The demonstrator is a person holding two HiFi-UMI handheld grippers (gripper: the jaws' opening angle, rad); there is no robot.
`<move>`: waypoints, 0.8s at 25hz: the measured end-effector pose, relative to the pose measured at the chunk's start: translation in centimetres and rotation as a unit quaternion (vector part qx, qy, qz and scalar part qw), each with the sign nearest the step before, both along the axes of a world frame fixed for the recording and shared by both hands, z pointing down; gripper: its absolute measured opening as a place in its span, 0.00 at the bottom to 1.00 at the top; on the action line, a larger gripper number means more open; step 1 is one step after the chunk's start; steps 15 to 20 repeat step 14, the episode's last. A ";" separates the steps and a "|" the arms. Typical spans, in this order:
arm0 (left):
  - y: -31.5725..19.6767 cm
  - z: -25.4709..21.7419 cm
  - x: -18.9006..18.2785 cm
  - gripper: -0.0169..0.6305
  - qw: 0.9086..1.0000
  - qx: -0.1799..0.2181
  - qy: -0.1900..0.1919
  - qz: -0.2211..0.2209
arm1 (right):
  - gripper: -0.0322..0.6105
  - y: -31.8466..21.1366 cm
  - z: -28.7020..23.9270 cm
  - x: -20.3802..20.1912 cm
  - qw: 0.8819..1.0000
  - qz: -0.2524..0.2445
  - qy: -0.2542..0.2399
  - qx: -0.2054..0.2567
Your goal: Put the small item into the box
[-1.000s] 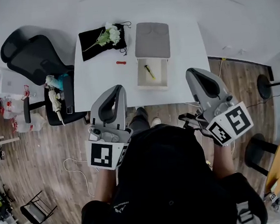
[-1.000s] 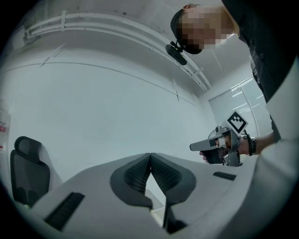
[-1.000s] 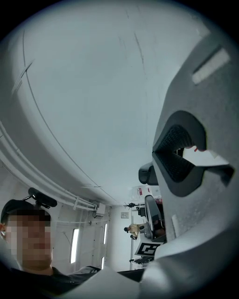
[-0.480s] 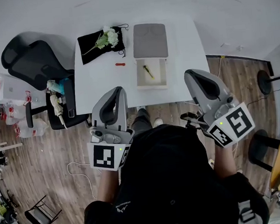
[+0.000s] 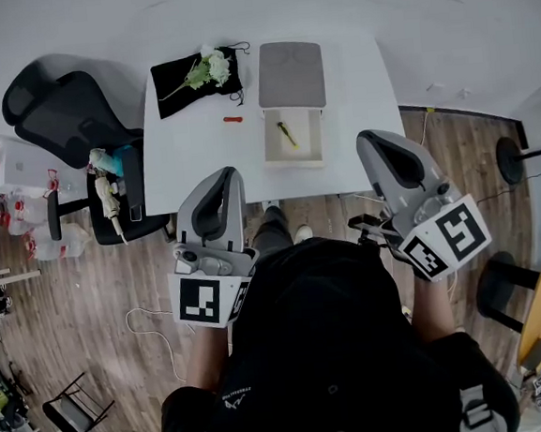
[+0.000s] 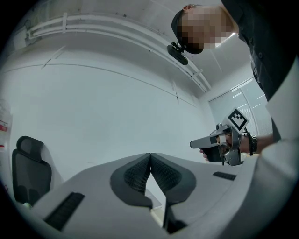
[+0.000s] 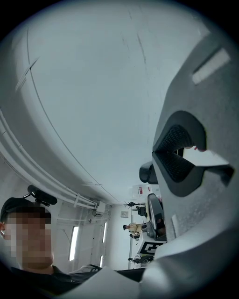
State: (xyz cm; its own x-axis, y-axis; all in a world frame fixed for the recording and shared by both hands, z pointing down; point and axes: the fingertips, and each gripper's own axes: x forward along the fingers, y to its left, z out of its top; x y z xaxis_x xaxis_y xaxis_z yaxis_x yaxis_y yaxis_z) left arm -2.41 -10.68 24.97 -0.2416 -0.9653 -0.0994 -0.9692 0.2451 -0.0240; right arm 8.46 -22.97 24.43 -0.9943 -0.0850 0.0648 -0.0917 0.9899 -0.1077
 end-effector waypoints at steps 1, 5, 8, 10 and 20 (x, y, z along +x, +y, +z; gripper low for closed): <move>0.1 0.0 0.0 0.03 1.000 0.000 0.000 -0.001 | 0.06 0.0 0.0 0.0 1.000 -0.001 0.001 0.000; 0.1 0.1 0.1 0.03 1.000 0.000 0.003 -0.004 | 0.06 0.0 0.2 0.0 1.000 -0.004 0.004 -0.001; 0.1 0.4 -0.1 0.03 1.000 -0.003 0.007 -0.006 | 0.06 0.0 0.2 -0.1 1.000 -0.005 0.006 -0.002; 0.0 0.5 -0.1 0.03 1.000 -0.003 0.009 -0.006 | 0.06 -0.1 0.3 -0.1 1.000 -0.004 0.006 -0.003; -0.4 0.6 0.0 0.03 1.000 -0.003 0.008 -0.005 | 0.06 -0.8 0.6 -0.1 1.000 -0.001 0.009 -0.006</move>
